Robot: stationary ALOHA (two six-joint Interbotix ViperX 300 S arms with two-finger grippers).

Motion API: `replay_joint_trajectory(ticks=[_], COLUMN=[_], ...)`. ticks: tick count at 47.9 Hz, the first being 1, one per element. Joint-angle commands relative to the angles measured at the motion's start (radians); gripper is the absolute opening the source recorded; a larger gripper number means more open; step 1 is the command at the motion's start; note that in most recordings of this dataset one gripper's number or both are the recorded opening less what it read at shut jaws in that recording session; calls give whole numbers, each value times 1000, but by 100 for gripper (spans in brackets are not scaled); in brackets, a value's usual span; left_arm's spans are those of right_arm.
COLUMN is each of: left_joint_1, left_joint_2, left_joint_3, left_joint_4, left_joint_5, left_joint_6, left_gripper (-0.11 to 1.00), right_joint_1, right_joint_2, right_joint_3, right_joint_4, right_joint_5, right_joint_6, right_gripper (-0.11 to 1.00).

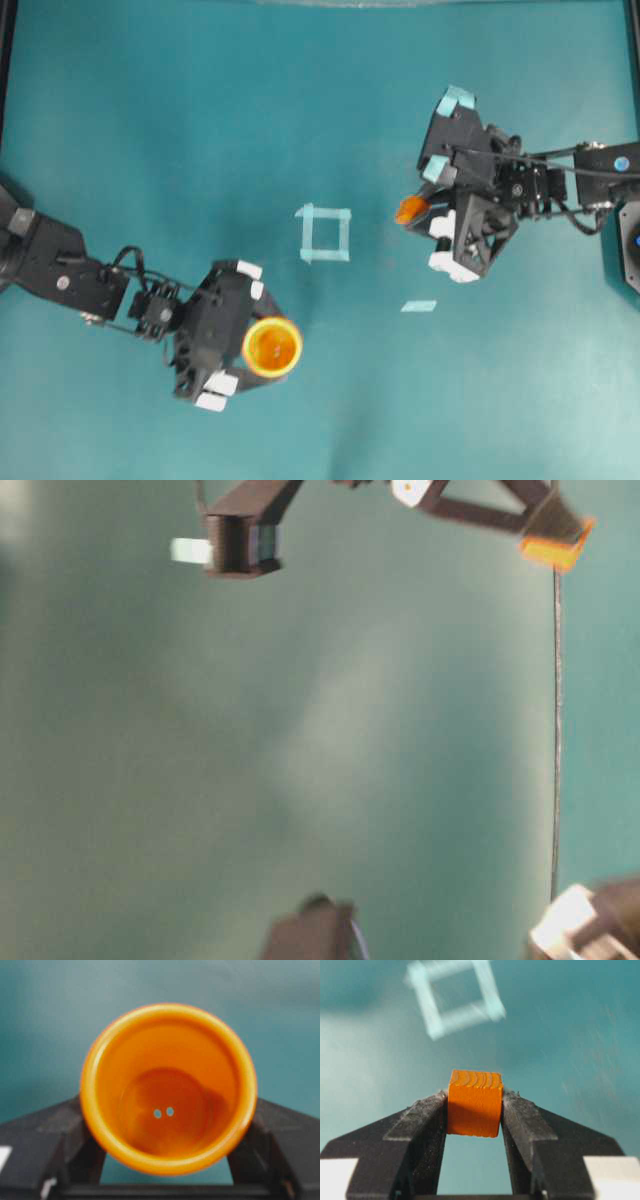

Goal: Hold the block with right arm and the cup with left arm, then put the block into the cup.
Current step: 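Lift the cup and cube, bringing both grippers together above the center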

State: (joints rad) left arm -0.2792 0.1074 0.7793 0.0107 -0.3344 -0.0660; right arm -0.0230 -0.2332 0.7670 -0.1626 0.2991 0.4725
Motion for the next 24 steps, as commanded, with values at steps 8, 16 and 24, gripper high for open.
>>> replay_joint_trajectory(ticks=[8, 16, 24], left_joint_1=[95, 123, 144], left_joint_2=[-25, -17, -3], left_joint_3=[-48, -75, -109], left_joint_4=[3, 3, 3], left_joint_5=[0, 9, 54], left_joint_6=[3, -6, 5], left_gripper=[63, 63, 63], right_joint_1=[35, 49, 57], right_joint_2=[17, 57, 114], right_joint_3=[-57, -100, -161], right_joint_4=[-17, -25, -25], right_joint_5=[-130, -221, -268], right_joint_6=[-78, -146, -193], right_gripper=[40, 40, 40])
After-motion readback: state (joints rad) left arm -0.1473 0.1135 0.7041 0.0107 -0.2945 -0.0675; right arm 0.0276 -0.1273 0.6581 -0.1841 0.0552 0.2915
